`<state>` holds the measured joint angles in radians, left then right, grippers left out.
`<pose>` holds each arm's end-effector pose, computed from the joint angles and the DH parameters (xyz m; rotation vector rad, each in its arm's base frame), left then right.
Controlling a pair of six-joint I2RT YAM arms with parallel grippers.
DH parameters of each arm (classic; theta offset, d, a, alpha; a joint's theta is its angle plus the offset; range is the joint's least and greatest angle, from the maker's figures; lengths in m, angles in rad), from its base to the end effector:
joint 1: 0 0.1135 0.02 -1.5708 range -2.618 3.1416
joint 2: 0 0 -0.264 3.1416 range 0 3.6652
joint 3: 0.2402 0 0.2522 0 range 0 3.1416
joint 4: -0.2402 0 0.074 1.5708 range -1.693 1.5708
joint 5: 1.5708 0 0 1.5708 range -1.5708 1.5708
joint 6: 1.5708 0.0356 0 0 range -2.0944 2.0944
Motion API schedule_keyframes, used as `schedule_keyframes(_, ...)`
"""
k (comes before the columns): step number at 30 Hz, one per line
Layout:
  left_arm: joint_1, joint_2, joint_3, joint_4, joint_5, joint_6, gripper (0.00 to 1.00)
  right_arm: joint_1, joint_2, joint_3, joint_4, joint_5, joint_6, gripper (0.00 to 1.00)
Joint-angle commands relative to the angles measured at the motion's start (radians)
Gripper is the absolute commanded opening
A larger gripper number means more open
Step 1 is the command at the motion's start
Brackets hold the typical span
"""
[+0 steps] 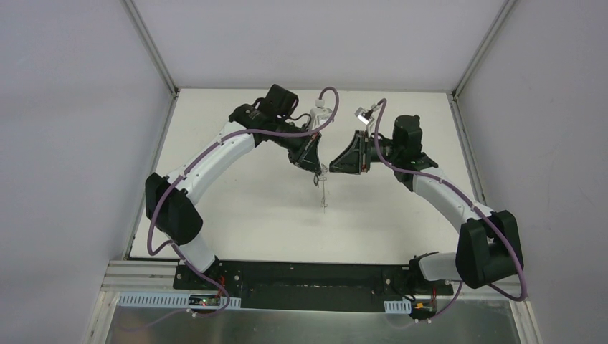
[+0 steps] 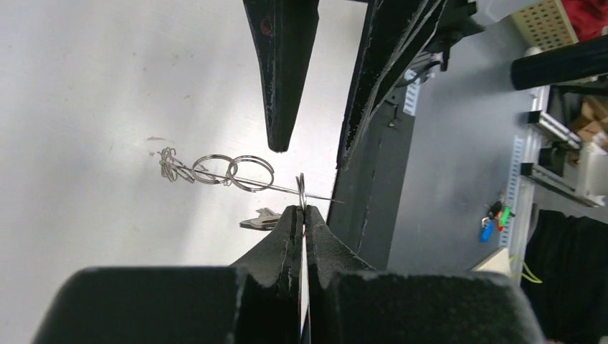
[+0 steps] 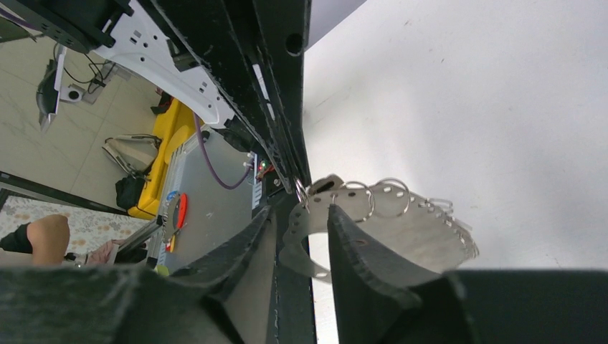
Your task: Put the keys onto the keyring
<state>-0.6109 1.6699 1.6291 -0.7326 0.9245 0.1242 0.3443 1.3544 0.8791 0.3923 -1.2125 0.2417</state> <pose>0.2799 -0.2307 0.3595 1.2546 1.9382 -1.3221 0.2662 0.1309 0.3054 -1.0475 1.4697 1.4144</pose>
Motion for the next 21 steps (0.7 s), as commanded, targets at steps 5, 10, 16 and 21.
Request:
schedule_keyframes(5, -0.070, 0.063, 0.205, -0.310, -0.130, 0.107, 0.00, 0.007, -0.079, 0.046, -0.121, -0.007, -0.176, 0.46)
schedule_keyframes(10, -0.073, 0.086, 0.231, -0.324, -0.072, 0.052, 0.00, 0.023, -0.081, 0.049, -0.125, -0.026, -0.182, 0.44)
schedule_keyframes(16, -0.073, 0.103, 0.222, -0.288, -0.016, -0.008, 0.00, 0.046, -0.076, 0.052, -0.123, -0.051, -0.177, 0.32)
schedule_keyframes(21, -0.073, 0.111, 0.215, -0.263, 0.018, -0.038, 0.00, 0.061, -0.063, 0.050, -0.121, -0.054, -0.176, 0.31)
